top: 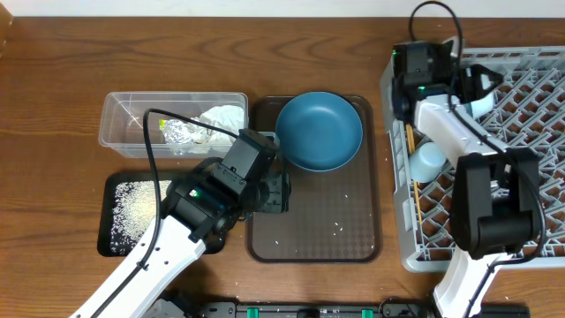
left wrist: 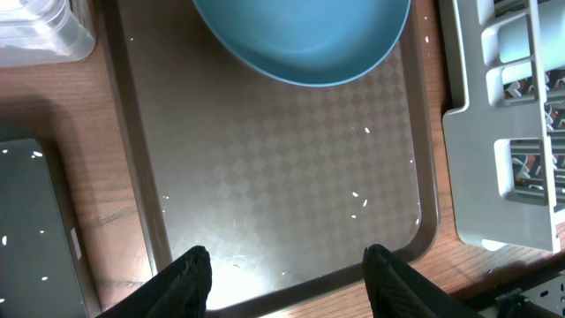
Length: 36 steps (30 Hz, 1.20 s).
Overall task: Sort waste into correct bins and load items into the dishwasher rack
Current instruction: 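Reach the right gripper to the blue plate and grasp its rim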
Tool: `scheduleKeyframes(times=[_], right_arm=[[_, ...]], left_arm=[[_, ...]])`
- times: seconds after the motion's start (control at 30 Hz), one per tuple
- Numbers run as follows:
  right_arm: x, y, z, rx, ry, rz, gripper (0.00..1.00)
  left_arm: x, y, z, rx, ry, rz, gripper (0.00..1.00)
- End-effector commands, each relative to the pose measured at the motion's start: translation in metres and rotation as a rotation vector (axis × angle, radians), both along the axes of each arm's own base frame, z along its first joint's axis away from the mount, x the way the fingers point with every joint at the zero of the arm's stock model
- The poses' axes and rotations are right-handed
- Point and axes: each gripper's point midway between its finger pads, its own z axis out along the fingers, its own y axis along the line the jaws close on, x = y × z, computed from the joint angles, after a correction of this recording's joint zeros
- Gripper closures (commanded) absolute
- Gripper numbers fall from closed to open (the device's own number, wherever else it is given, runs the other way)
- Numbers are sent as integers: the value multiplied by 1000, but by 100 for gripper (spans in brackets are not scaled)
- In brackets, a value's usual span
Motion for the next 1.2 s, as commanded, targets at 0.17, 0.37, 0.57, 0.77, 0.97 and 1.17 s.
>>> scheduleKeyframes(times=[0.17,0.37,0.57,0.77,0.97,1.17], right_arm=[[8,38,-2,-17,83,104,17],[10,64,-12,90,97,208,18],[-3,140,-50,669,244,461,20],[-27,224,-52,1144,342,587,35],[-50,283,-53,1224,408,683,33],[-81,338,-55,1278,465,739,37]], left_arm=[[2,1,1,14,-14,-9,41],[2,1,1,14,-14,-9,41],[5,6,1,36,-24,18,41],[17,43,-4,167,-56,215,41],[26,84,-7,181,-5,356,41],[34,116,-9,158,38,431,41]])
